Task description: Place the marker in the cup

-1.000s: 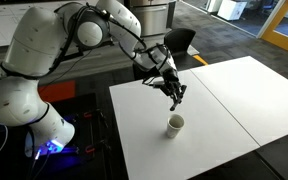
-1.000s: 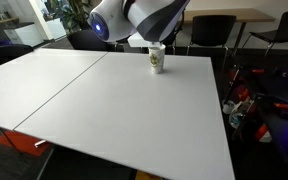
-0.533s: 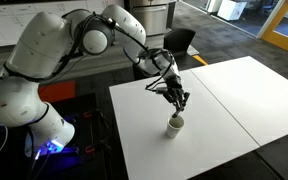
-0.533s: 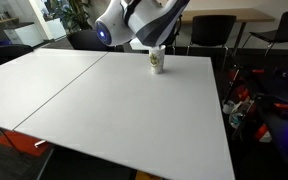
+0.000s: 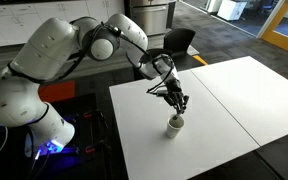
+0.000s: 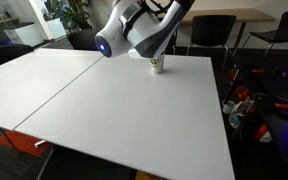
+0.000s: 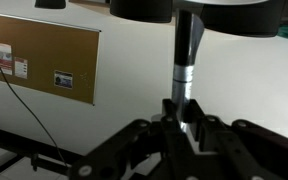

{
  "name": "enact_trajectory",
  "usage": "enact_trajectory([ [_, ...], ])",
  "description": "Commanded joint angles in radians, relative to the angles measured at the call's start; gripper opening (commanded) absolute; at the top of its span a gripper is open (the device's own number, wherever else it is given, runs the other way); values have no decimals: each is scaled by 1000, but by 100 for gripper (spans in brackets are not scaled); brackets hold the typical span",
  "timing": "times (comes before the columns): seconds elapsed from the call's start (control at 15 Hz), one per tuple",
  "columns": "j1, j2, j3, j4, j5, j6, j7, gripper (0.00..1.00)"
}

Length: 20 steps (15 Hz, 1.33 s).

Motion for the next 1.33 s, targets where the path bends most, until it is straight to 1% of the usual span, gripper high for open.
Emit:
enact_trajectory([
  [0.0,-16,40,9,50,-19,30,6,5],
  [0.4,-22,80,3,87,-16,50,-8,5],
  [0.47,-22,84,4,91,-13,49,-10,20],
  [0.53,-22,83,4,92,-12,48,-13,45],
  [0.6,-21,82,4,90,-11,48,-7,45],
  [0.67,-19,76,5,85,-10,46,-4,49],
  [0.87,-12,42,6,55,-9,41,10,73],
  [1.07,-2,2,8,27,-8,35,26,95],
  [1.13,2,-18,9,12,-10,36,34,99],
  [1.27,10,-56,12,-15,-12,34,41,100],
])
